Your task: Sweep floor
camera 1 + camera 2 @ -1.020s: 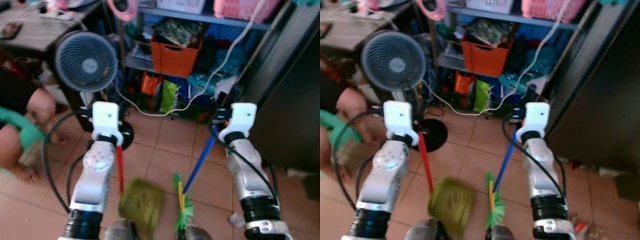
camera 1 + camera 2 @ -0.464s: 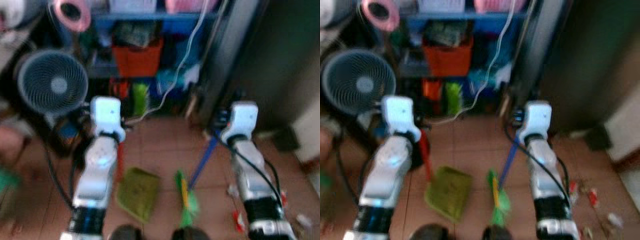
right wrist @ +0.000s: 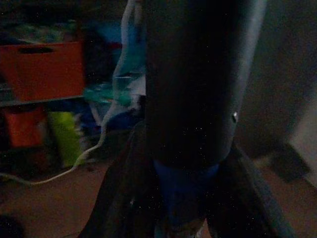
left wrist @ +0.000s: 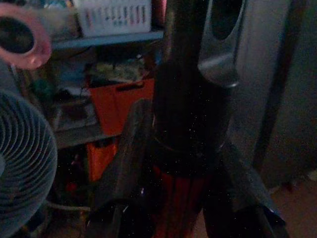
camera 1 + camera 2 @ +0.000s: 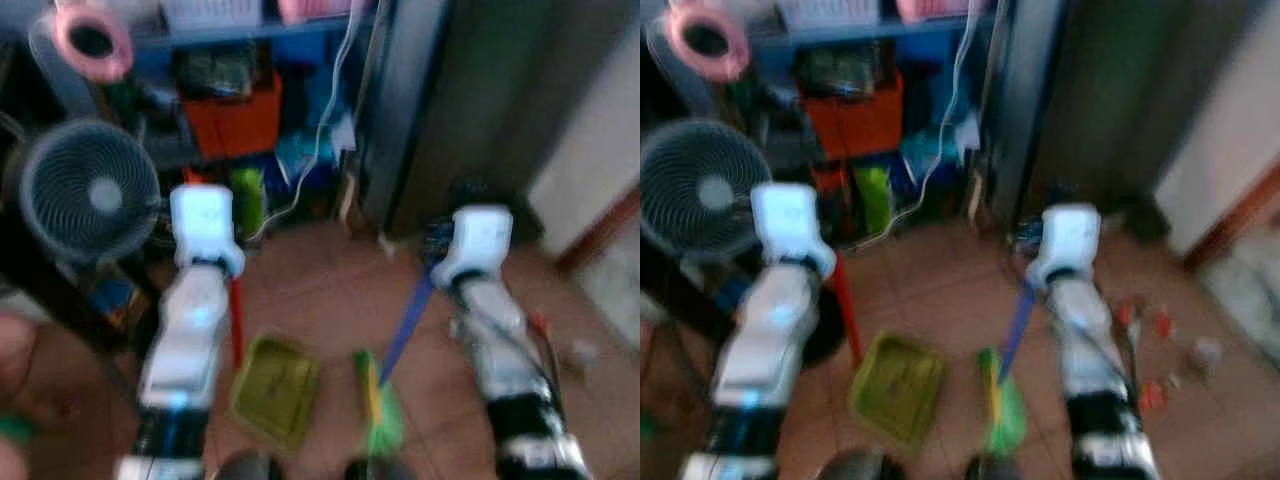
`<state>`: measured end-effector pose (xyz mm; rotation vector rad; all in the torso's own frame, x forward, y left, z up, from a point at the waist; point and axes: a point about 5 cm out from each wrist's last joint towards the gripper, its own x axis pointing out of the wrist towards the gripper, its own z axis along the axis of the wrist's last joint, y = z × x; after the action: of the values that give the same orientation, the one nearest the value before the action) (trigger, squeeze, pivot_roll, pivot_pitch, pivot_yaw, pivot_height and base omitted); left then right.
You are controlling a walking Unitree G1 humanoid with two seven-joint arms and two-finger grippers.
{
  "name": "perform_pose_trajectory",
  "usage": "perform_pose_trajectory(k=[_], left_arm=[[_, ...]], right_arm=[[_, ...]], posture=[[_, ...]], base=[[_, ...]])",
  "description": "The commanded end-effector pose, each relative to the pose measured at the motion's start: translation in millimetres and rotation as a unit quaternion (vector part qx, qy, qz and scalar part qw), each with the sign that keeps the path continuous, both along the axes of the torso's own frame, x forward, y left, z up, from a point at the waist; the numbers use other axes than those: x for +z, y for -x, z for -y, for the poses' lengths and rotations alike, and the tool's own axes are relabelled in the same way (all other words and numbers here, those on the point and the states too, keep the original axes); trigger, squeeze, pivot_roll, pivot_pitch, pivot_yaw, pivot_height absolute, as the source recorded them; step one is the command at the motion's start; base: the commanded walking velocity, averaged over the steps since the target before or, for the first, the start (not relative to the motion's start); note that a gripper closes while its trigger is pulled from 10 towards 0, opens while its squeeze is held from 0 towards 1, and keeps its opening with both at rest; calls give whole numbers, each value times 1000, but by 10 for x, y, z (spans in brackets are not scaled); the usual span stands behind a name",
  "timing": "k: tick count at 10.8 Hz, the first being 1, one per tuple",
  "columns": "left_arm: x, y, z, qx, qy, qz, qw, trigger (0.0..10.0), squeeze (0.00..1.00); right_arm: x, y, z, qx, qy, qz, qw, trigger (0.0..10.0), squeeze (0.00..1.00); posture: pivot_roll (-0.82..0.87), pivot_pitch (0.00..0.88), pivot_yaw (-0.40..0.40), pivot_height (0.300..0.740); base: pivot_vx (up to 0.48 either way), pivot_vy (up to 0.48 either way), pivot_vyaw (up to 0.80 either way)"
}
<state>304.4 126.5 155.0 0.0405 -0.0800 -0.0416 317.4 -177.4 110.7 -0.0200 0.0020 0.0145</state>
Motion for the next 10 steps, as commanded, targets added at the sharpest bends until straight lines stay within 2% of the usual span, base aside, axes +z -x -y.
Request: perform_pose_trajectory(k=[1, 3, 4, 8, 10], left_arm=[[167, -23, 29, -9, 21, 33, 999, 10000, 0], [164, -6, 49, -8, 13, 38, 999, 10000, 0], [206, 20, 52, -8, -6, 65, 998, 10000, 0], [239, 37, 91, -43, 29, 76, 996, 10000, 0], [225, 36, 103, -51, 39, 74, 995, 10000, 0]], right_arm=[[55, -34, -42, 5, 4, 7, 1000, 10000, 0], [57, -39, -24, 4, 2, 8, 1000, 10000, 0], [73, -51, -24, 8, 5, 12, 1000, 10000, 0], [63, -66, -5, 8, 8, 11, 1000, 10000, 0], [53, -62, -8, 8, 9, 11, 1000, 10000, 0]], posture=[[39, 71, -3, 740], [41, 65, -14, 740], [41, 61, -19, 740], [36, 46, -29, 740], [31, 35, -18, 740]], base=[[0, 480, -800], [0, 480, -725], [0, 0, 0], [0, 0, 0], [293, 0, -713]])
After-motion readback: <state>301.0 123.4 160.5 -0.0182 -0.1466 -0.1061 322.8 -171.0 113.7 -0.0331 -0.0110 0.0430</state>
